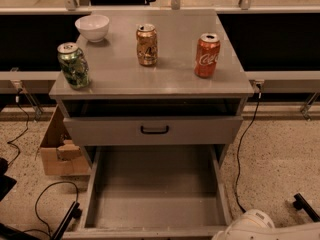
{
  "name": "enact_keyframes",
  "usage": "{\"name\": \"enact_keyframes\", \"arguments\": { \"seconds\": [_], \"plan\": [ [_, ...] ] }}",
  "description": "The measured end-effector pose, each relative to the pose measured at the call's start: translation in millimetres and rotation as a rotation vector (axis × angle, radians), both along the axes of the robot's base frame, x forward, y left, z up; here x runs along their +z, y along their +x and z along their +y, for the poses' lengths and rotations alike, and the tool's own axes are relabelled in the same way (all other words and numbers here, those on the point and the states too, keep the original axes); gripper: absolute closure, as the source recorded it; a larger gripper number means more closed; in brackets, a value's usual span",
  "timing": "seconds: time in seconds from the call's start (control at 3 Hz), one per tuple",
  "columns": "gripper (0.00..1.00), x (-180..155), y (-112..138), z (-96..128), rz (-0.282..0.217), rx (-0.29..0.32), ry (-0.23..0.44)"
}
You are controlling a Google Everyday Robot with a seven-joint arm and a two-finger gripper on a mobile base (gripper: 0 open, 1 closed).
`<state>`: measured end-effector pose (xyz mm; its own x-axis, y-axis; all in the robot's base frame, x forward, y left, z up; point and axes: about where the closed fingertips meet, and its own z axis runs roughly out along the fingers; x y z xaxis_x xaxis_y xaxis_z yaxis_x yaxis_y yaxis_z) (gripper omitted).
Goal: Close middle drawer
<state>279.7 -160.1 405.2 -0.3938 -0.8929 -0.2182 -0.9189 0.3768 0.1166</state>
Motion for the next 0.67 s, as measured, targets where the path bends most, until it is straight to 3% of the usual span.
{"name": "enact_keyframes", "arguments": {
  "seconds": [0.33, 0.67],
  "plan": [
    [1.0, -48, 15, 21, 0.023, 0.001, 0.056],
    [1.0, -60, 25, 29, 0.013, 0.003, 0.074]
  ]
}}
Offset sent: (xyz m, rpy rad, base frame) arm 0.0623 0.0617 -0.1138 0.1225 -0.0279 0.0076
